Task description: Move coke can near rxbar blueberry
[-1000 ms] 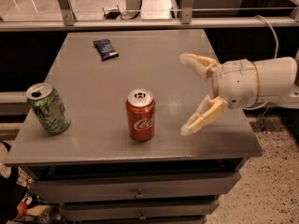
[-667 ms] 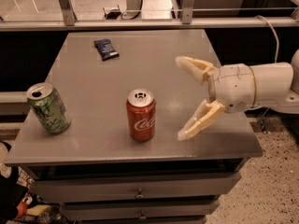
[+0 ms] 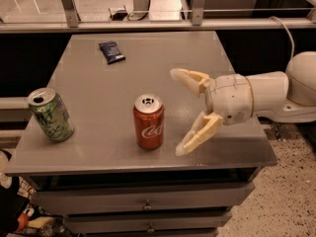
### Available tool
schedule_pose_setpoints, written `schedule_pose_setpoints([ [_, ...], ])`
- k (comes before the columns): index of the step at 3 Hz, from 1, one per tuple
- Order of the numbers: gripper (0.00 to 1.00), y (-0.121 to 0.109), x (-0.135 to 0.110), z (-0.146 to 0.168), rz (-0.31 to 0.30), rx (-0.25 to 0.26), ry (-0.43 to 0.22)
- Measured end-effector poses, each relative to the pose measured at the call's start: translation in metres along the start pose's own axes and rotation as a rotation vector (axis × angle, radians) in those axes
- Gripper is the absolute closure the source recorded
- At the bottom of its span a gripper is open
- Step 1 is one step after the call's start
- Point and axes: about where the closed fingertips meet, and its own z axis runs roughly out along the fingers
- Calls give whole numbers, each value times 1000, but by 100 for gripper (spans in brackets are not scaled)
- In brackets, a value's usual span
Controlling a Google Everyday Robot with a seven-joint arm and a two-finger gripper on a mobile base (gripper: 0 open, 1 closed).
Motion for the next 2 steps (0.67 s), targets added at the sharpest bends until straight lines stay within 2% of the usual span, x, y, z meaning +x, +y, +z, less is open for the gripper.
schedule_pose_setpoints([
  [2,0,4,10,26,43,-48,-23],
])
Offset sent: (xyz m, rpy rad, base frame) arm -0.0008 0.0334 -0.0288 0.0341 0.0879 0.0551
